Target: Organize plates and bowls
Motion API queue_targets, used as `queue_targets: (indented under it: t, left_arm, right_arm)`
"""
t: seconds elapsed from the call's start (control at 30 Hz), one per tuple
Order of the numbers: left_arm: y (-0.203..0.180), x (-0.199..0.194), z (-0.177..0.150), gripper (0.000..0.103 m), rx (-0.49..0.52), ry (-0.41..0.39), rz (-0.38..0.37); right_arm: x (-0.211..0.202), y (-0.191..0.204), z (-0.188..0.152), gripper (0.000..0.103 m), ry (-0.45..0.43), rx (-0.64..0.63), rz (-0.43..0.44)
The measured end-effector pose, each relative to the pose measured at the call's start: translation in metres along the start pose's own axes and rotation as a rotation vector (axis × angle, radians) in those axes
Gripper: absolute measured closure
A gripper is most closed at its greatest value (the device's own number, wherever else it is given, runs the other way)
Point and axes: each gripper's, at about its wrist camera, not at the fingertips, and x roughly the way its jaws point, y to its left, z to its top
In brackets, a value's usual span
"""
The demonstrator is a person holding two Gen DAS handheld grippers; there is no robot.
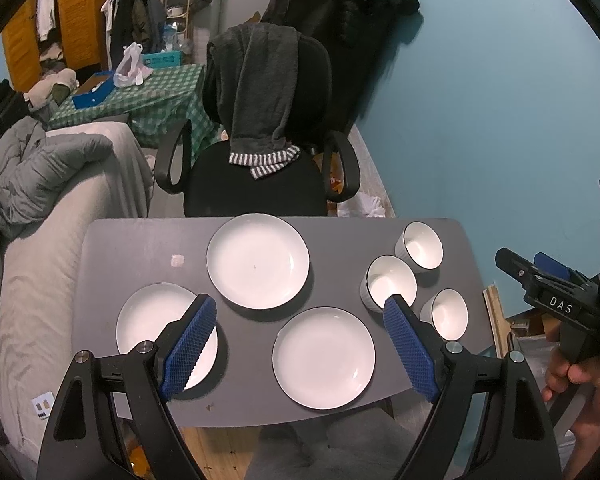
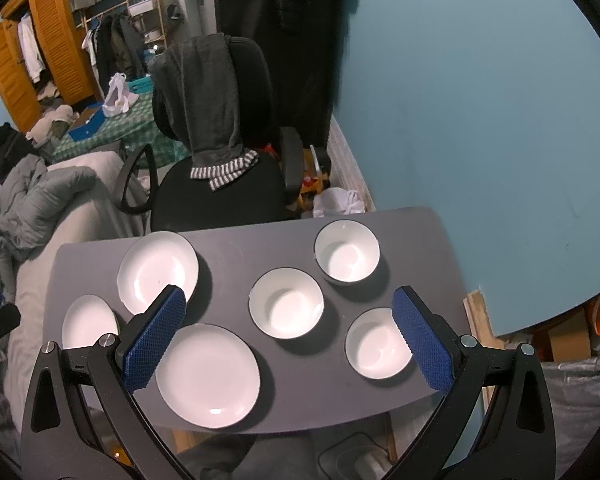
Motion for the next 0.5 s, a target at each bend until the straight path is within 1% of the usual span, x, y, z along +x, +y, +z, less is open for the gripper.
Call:
queue_targets:
  t: [0.17, 0.33, 0.5]
  left_arm:
    - [0.002, 0.011, -0.007, 0.016, -0.018, 0.031, -0.008]
    - [0.01, 0.021, -0.014, 0.016, -0.02, 0.048, 0.007]
    - [0.011, 0.033, -0.022, 0.016, 0.017, 0.055, 0.027]
  right_arm:
    - [0.003, -0.005, -0.003, 0.002, 0.012, -0.003, 0.02]
    - [0.007, -0.005, -0.007, 0.002, -0.009, -0.025, 0.038]
    - [0.014, -0.002, -0.013, 0.002, -0.012, -0.073, 0.035]
